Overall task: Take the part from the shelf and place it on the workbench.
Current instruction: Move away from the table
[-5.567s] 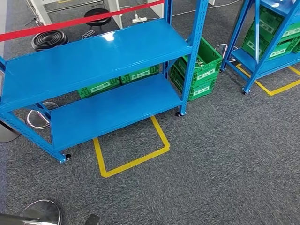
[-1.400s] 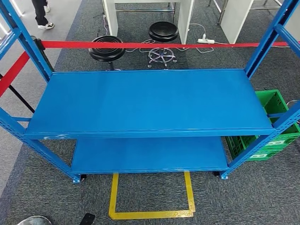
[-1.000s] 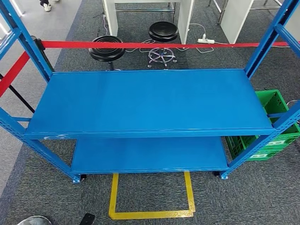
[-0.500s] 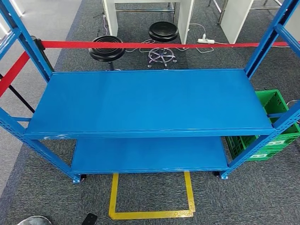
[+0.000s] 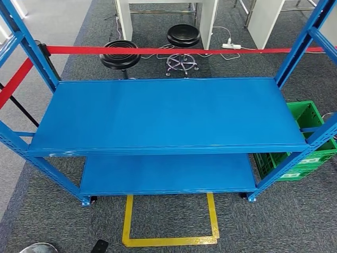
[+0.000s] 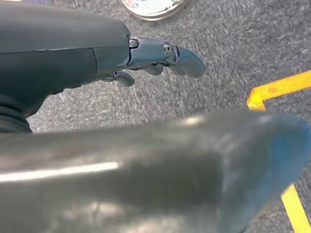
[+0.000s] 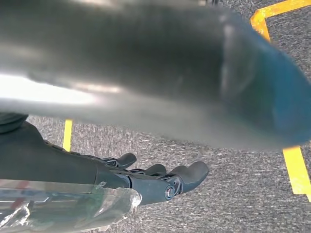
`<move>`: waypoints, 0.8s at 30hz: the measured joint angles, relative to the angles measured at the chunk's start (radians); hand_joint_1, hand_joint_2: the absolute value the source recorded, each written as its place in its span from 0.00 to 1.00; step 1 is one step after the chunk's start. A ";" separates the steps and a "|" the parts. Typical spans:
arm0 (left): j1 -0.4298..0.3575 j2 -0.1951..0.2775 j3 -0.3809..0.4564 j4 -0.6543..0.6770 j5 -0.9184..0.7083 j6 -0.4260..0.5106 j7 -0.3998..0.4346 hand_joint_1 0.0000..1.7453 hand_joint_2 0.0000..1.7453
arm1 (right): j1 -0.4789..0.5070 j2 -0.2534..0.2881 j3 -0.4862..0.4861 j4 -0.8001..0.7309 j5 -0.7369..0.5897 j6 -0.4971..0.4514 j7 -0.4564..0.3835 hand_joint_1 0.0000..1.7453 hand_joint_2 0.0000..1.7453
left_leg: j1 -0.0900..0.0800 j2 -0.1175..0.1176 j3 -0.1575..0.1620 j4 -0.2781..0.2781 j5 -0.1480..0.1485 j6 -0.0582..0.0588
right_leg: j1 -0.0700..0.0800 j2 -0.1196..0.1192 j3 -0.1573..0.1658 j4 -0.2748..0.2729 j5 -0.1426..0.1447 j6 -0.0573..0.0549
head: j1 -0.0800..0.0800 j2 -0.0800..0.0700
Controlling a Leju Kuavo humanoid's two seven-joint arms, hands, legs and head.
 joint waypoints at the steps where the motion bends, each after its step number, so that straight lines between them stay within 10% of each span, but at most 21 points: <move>1: 0.000 0.000 0.001 0.000 0.003 -0.003 -0.001 0.00 0.00 | 0.000 0.000 0.000 0.000 0.000 -0.001 -0.002 0.00 0.00 | 0.000 0.000 0.000 0.000 0.000 0.000 | 0.000 0.000 0.000 0.000 0.000 0.000 | 0.000 0.000; 13: -0.005 -0.003 0.078 -0.006 0.150 -0.016 -0.099 0.00 0.00 | -0.004 0.000 -0.029 -0.002 -0.074 0.025 -0.085 0.00 0.00 | 0.000 0.000 0.000 0.000 0.000 0.000 | 0.000 0.000 0.000 0.000 0.000 0.000 | 0.000 0.000; 17: -0.015 -0.001 0.131 -0.018 0.198 -0.029 -0.144 0.00 0.00 | -0.011 0.000 -0.052 -0.012 -0.098 0.053 -0.135 0.00 1.00 | 0.000 0.000 0.001 0.000 0.000 0.000 | 0.000 0.000 -0.001 0.000 0.000 0.000 | 0.000 0.000; 20: -0.021 0.003 0.161 -0.033 0.222 -0.042 -0.173 0.00 0.75 | -0.015 -0.002 -0.060 -0.028 -0.102 0.066 -0.175 0.00 1.00 | 0.000 0.000 0.001 0.000 0.000 0.000 | 0.000 0.000 -0.001 0.000 0.000 0.000 | 0.000 0.000; 21: -0.022 0.005 0.168 -0.037 0.223 -0.046 -0.178 0.00 0.75 | -0.016 -0.003 -0.061 -0.033 -0.100 0.065 -0.177 0.00 1.00 | 0.000 0.000 0.001 0.000 0.000 0.000 | 0.000 0.000 -0.001 0.000 0.000 0.000 | 0.000 0.000; 24: -0.025 0.014 0.178 -0.047 0.205 -0.058 -0.178 0.00 0.00 | -0.017 -0.008 -0.061 -0.044 -0.090 0.055 -0.171 0.00 0.25 | 0.000 0.000 0.001 0.000 0.000 0.000 | 0.000 0.000 0.000 0.000 0.000 0.000 | 0.000 0.000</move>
